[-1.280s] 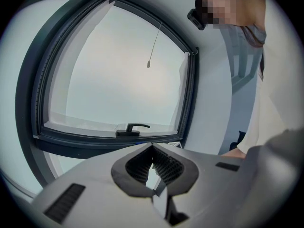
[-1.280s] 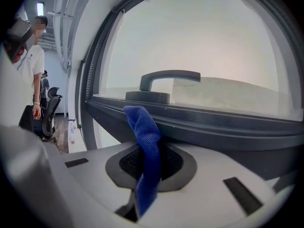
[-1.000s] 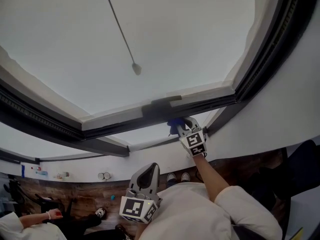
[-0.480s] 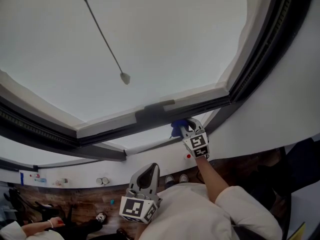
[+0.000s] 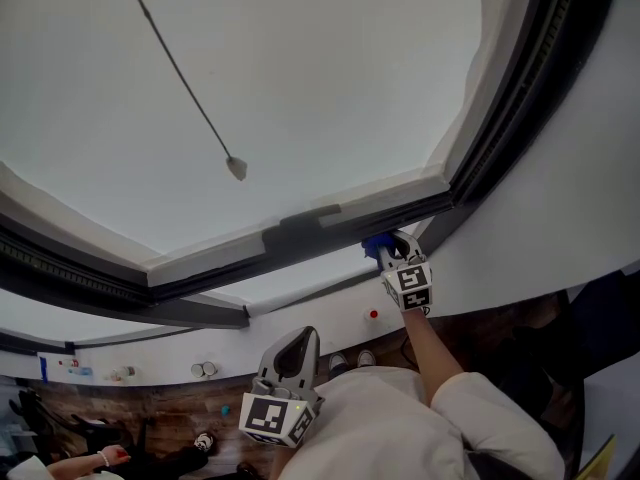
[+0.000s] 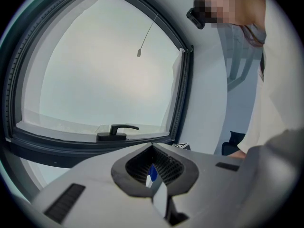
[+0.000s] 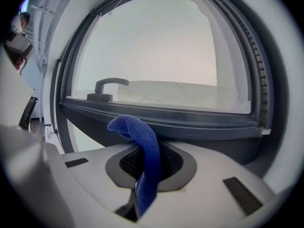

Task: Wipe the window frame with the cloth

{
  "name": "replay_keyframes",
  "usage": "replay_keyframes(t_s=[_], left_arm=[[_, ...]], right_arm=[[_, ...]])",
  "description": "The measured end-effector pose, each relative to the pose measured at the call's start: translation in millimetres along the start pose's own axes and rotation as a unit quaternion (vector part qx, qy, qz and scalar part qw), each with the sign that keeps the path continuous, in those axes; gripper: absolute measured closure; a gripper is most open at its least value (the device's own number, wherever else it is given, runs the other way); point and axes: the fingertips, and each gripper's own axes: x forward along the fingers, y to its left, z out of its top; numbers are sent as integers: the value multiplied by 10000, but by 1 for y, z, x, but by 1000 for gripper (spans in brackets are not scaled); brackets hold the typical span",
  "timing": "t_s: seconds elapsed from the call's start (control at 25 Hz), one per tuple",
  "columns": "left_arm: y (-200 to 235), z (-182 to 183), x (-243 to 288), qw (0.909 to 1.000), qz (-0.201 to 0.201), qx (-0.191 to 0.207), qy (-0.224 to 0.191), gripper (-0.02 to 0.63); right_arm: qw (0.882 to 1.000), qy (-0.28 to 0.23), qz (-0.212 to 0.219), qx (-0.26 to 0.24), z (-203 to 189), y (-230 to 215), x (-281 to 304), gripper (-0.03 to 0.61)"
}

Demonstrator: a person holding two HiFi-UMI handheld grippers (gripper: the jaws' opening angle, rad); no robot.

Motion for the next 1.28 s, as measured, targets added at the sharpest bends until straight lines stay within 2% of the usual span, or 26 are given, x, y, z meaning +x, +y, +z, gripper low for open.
replay_keyframes(t_s=[0.56, 0.96, 1.28], left_arm=[[-2, 0, 4, 10000, -68, 45, 40, 606], [-9, 1, 7, 9999, -113, 93, 82, 606], [-12, 1, 10, 9998, -49, 127, 107, 605]], right_arm=[[9976, 82, -678, 116, -11, -67, -14, 534], [9898, 142, -1334, 477, -21, -128, -29, 534], [9854, 170, -1583, 600, -28, -165, -37, 534]])
